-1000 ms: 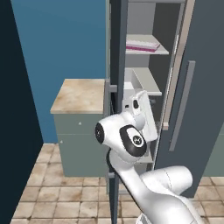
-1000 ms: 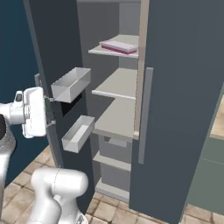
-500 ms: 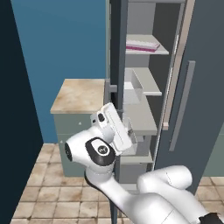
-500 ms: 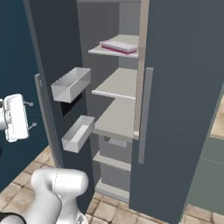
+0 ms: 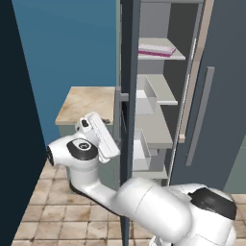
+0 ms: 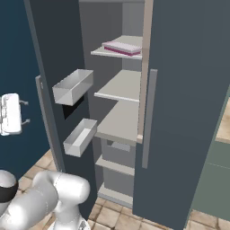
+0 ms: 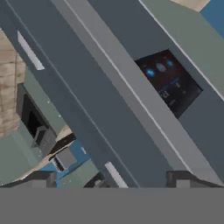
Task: The ice cube tray has been filled with water. Take the tray and place it in the freezer to make ice. Close the freezer door after placing the tray.
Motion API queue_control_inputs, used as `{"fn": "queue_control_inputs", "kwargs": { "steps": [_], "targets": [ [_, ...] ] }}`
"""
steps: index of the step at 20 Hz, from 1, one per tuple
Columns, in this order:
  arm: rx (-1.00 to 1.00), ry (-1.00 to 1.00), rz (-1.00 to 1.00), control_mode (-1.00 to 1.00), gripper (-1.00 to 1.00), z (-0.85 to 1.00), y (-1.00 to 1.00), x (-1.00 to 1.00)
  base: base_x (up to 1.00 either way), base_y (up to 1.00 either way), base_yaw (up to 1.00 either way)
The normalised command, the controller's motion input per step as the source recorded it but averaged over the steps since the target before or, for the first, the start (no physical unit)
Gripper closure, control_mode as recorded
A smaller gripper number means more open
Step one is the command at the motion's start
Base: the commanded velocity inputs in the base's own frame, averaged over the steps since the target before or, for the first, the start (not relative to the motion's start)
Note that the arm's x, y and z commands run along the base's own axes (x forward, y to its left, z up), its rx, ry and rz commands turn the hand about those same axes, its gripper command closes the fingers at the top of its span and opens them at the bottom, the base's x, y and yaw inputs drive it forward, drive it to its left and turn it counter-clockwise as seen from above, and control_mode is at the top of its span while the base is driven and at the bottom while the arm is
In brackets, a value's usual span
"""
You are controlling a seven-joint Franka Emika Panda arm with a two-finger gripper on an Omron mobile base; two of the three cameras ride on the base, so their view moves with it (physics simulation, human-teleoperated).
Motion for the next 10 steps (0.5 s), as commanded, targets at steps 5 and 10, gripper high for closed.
{"fn": "queue_control_inputs", "kwargs": {
  "steps": [5,10],
  "targets": [
    [-0.03,0.18,0.0,-1.0,-1.0,-0.04,0.68,0.39,0.0,0.0,0.0],
    [-0.03,0.09,0.0,-1.0,-1.0,-0.19,0.38,0.37,0.0,0.0,0.0]
  ]
}}
